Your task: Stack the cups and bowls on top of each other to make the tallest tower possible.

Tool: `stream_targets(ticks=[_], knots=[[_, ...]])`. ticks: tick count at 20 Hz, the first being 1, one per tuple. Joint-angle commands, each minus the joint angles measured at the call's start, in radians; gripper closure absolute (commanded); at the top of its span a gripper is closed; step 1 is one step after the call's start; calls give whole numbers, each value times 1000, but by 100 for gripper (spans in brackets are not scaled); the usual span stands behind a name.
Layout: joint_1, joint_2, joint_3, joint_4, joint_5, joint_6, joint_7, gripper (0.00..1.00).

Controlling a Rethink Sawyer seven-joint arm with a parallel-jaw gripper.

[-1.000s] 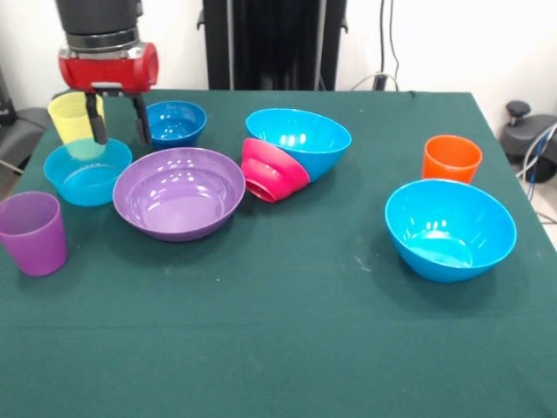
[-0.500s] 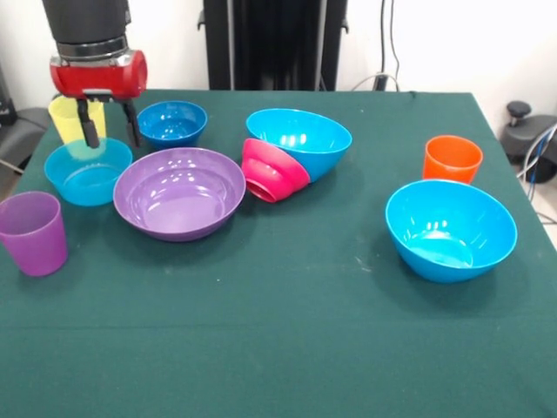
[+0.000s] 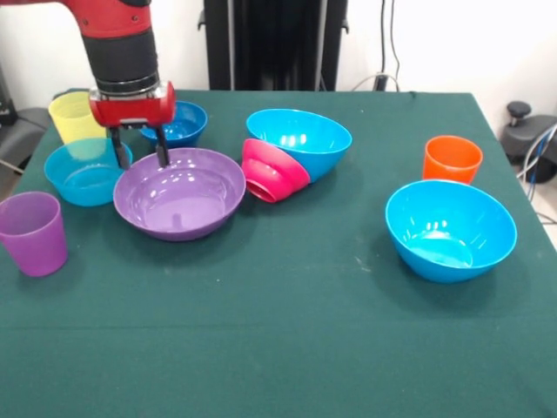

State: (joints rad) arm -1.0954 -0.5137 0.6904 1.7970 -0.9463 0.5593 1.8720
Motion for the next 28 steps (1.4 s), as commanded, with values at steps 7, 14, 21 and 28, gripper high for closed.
stream_targets(ticks=[7, 14, 21, 28], knots=[[21, 24, -12, -19, -88, -12, -208, 0], [-25, -110, 49, 64, 20, 70, -254, 0], [-31, -139, 64, 71, 50, 98, -276, 0], [-31, -10, 20, -31, -33, 56, -305, 0]])
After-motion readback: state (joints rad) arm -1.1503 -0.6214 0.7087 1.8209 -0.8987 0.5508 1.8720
